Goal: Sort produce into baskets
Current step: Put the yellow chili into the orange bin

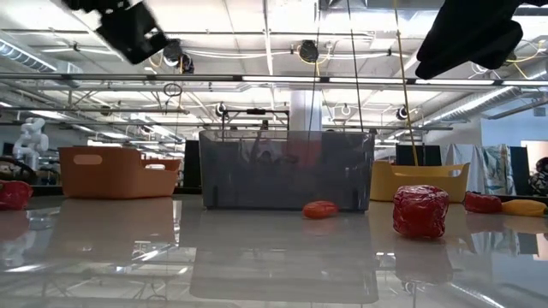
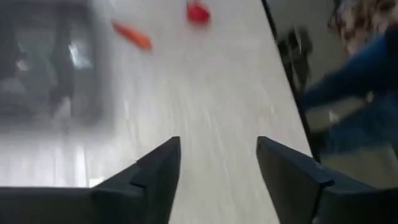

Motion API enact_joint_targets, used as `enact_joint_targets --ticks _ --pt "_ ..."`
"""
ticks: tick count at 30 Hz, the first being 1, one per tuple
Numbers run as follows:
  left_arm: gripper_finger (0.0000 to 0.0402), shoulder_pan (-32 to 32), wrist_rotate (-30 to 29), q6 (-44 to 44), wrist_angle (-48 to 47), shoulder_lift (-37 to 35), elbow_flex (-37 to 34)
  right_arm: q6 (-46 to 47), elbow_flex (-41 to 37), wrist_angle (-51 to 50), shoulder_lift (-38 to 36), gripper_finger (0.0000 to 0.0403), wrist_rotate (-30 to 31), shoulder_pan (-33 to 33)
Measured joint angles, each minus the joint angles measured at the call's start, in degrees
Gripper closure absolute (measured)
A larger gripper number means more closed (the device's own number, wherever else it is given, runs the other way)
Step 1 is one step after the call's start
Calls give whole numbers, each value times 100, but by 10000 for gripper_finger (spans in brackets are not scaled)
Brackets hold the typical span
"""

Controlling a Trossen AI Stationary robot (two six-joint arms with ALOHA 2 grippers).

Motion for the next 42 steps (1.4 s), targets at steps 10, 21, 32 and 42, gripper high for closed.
enact_joint_targets --ticks 10,21,32,42 --pt "152 -729 -164 -38 -2010 321 -351 -23 0 0 0 305 4 0" --pt "152 -797 -828 -307 -2143 338 -1260 -90 0 4 0 305 4 5" --pt "153 -797 -870 -308 -1692 463 -1661 -81 0 2 0 305 2 12" --pt "205 -799 -899 -326 -1567 799 -1646 -105 0 -46 0 305 3 11"
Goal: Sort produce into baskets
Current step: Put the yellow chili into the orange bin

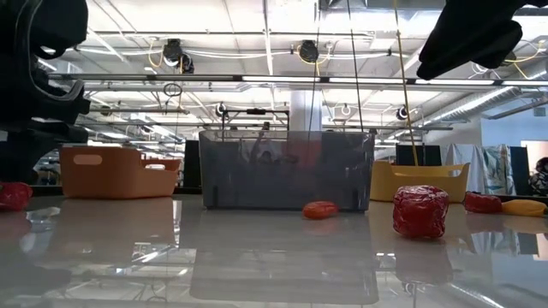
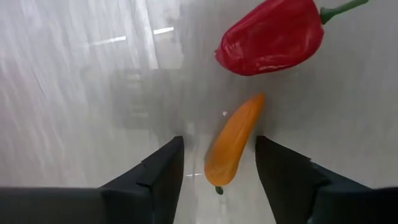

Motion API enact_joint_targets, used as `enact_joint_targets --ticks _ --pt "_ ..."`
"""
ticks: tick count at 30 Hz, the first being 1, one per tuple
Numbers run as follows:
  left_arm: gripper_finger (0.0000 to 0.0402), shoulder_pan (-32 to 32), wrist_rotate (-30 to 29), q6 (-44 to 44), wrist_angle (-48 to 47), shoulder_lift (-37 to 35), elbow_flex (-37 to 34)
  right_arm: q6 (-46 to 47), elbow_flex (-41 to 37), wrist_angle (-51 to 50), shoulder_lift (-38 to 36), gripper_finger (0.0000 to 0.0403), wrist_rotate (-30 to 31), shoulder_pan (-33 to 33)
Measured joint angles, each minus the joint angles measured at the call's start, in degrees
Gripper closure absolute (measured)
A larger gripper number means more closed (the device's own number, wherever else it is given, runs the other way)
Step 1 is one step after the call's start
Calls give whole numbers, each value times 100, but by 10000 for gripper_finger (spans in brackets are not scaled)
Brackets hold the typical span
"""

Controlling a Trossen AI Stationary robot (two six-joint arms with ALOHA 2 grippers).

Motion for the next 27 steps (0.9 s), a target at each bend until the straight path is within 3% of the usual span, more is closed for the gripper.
enact_joint_targets --ticks 14,27 --pt "298 2 70 -284 -2 4 -4 -2 0 -90 0 305 -16 1" --pt "331 2 103 -437 -497 -177 213 -22 0 -114 0 305 -24 2"
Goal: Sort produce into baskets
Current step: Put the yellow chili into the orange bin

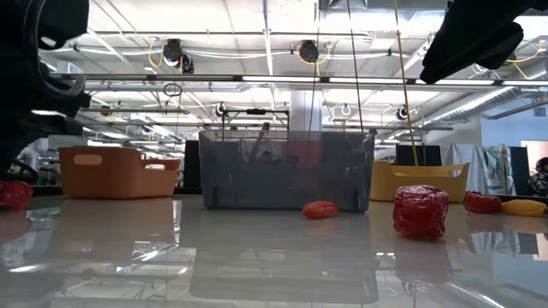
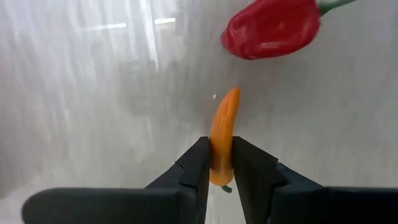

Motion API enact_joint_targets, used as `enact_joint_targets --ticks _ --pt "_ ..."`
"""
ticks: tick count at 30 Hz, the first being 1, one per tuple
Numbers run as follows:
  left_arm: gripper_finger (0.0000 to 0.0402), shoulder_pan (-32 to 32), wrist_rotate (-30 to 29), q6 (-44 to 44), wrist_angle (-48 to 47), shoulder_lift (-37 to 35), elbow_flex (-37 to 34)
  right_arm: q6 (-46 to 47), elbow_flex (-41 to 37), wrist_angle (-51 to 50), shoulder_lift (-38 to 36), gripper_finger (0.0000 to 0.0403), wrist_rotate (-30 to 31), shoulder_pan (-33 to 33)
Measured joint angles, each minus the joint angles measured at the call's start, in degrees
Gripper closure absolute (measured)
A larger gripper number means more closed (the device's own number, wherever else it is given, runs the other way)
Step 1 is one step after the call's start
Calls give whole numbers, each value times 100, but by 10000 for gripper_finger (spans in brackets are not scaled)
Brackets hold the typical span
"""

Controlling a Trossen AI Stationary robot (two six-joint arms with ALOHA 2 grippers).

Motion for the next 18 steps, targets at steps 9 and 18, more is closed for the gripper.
enact_joint_targets --ticks 9,18 --pt "332 84 -632 -522 -145 -689 525 0 0 7 0 305 0 0" --pt "332 823 -2356 -588 -100 -1765 1171 0 0 15 0 305 17 -45"
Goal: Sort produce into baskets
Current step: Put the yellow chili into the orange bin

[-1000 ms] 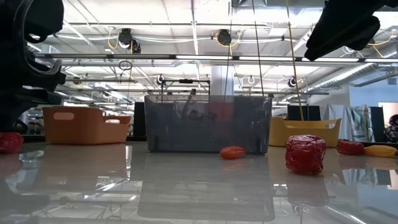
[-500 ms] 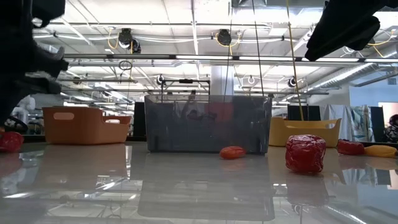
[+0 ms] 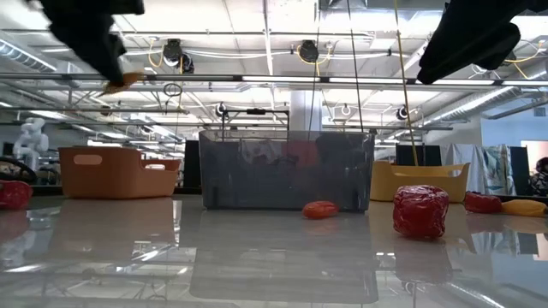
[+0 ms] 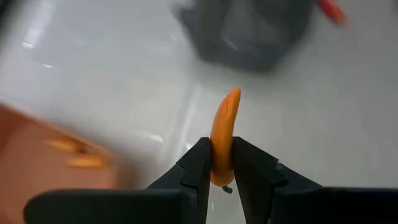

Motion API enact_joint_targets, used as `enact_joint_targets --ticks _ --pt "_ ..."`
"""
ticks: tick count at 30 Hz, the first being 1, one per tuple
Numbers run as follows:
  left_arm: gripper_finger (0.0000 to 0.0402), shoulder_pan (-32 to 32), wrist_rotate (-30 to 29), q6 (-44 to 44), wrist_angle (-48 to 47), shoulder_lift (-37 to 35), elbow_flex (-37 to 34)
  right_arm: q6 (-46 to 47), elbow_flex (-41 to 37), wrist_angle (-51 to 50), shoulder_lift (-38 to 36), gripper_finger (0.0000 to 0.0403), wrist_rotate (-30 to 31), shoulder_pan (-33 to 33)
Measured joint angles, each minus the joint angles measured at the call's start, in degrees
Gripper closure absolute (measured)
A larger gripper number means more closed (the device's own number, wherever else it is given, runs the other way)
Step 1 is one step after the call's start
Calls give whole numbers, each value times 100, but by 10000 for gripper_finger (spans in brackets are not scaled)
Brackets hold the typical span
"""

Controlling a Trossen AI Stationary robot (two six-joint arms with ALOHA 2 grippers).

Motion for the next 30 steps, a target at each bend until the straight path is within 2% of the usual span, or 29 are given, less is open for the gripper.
enact_joint_targets --ticks 3,8,11,16,19,24,30 --pt "332 536 -269 -6 -134 -348 2 15 0 32 0 305 4 -50" --pt "332 1762 -268 -7 -532 -593 2 24 0 240 0 305 7 -132" --pt "332 2512 -132 57 -686 -594 2 37 0 384 0 305 5 -199" --pt "332 3519 297 764 -714 -589 2 286 4 408 0 305 -33 -317" --pt "332 3968 528 1000 -621 -589 2 788 152 -176 -35 305 -57 -404" --pt "328 4495 551 1056 -454 -494 0 1393 515 -1715 -305 305 -356 -580" --pt "300 5034 1233 1255 -94 -163 -3 2201 748 -3451 -627 305 -777 -648"
